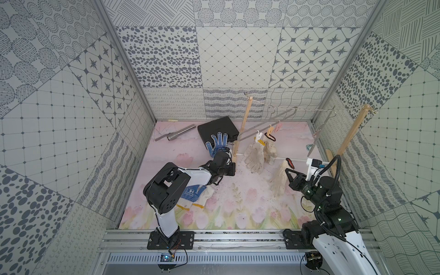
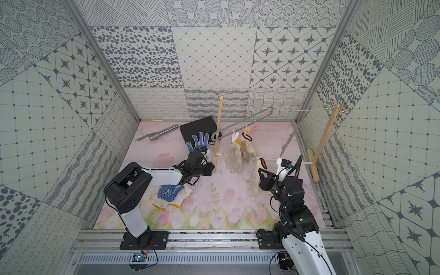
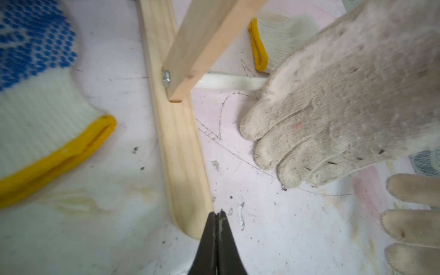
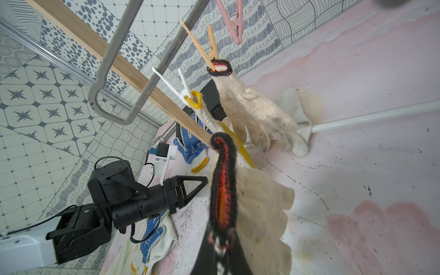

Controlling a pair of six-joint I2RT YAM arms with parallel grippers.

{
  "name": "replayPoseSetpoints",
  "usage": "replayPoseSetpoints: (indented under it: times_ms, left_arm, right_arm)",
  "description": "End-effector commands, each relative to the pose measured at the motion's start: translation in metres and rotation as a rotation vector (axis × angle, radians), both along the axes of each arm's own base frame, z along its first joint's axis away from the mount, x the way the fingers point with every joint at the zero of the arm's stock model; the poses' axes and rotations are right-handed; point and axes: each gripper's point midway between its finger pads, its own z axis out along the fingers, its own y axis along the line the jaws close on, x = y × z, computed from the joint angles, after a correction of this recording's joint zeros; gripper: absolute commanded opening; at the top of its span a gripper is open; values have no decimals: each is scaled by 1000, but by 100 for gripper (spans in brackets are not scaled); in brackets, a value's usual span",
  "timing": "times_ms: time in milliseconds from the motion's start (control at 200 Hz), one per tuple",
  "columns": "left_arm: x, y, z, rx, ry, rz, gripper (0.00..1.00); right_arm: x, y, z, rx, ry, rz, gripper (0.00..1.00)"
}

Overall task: Clip the gloves onto a hanger to dry
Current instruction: Adjust the clothesline at the center of the board.

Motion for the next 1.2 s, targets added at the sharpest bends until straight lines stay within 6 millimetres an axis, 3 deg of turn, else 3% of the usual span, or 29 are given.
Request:
replayPoseSetpoints:
  times_ms: [0,155,435,490,520,876,1196]
  left_arm:
    - [-2,-48,16,-170,12,-52,5]
    - [7,-55,1,-178,16,-6,3]
    - [27,-31,-18,-91,-8,71,0]
    - [29,-24,-21,-70,-8,83,0]
    - [31,-19,-23,-61,-7,90,0]
    - [47,51,-36,4,12,213,0]
    - [54,109,-28,66,1,311,1]
  right_arm:
    - [5,-1,5,7,-27,-10,0]
    - [4,0,5,2,-17,-5,0]
    - [0,-7,8,-47,7,-26,0]
    - [0,-8,2,-64,26,-30,0]
    - [0,-9,15,-63,2,-32,0]
    - [-1,-16,36,-98,-18,-59,0]
    - [6,-12,27,-97,17,-46,0]
